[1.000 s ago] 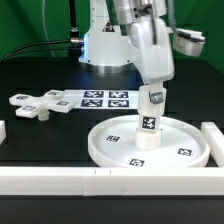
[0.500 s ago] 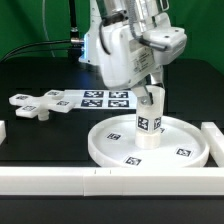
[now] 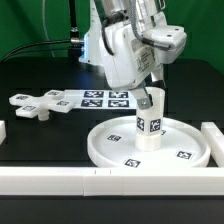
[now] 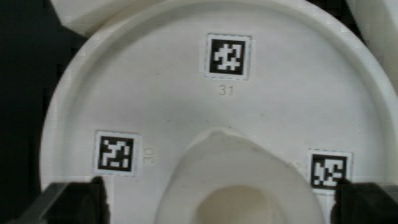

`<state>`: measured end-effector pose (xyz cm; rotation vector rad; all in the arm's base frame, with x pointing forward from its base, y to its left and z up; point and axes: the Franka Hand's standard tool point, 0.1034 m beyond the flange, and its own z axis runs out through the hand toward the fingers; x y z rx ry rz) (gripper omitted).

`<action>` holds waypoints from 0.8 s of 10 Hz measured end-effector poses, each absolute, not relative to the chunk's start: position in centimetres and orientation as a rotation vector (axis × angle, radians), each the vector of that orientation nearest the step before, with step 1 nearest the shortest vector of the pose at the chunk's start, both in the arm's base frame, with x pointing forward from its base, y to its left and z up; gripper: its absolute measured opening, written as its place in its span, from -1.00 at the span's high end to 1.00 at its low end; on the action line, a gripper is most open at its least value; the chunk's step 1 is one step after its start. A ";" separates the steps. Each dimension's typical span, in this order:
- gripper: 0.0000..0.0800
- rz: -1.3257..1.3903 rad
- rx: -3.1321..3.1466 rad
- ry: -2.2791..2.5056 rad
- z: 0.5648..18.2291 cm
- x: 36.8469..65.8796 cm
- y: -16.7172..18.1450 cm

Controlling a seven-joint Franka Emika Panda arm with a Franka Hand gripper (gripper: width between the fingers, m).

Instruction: Assemble round table

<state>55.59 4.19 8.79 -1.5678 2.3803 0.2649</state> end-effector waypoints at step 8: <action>-0.62 0.190 -2.442 1.546 9.1 56.1 4.5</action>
Offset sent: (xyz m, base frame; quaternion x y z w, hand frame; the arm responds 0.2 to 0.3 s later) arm 0.0000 0.0000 0.0000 0.0000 0.0000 -0.1938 0.9810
